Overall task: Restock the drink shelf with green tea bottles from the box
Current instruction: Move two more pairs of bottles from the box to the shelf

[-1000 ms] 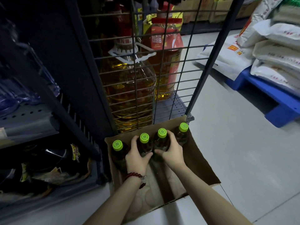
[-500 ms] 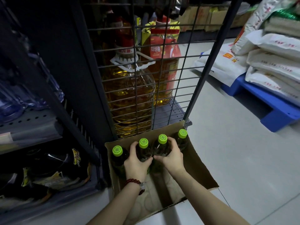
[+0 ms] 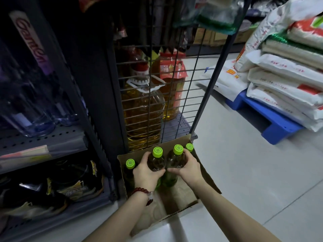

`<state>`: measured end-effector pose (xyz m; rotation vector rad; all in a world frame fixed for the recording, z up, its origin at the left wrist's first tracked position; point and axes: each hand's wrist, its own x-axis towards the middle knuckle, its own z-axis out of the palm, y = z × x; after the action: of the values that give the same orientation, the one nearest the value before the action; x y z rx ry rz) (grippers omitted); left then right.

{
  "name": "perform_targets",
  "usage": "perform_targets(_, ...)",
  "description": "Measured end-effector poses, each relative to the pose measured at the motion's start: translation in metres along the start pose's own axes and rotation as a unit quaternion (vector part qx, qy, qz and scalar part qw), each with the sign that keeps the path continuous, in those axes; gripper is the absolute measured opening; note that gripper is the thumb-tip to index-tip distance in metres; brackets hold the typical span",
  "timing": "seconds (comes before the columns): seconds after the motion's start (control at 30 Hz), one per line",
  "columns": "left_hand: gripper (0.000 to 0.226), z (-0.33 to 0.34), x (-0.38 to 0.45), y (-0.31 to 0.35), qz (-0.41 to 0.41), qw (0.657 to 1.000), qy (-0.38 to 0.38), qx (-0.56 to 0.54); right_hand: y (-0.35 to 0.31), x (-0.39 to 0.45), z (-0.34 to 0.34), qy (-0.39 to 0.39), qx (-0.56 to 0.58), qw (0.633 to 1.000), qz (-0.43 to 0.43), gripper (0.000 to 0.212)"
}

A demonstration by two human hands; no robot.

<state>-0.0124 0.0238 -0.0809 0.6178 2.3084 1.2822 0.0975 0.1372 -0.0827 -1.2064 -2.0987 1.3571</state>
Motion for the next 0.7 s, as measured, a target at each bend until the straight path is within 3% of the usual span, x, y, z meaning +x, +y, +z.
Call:
perform_targets(0.27,0.074,-0.074,-0.005,0.08,0.108,0.991,-0.074,0.033,-0.086,-0.03,-0.045,0.04,0.022,0.999,-0.027,0.079)
perform_targets(0.7,0.07,-0.207,-0.06,0.301,0.122,0.985,-0.119,0.009,-0.313,-0.113,-0.169,0.065,0.089,0.994,-0.006,0.07)
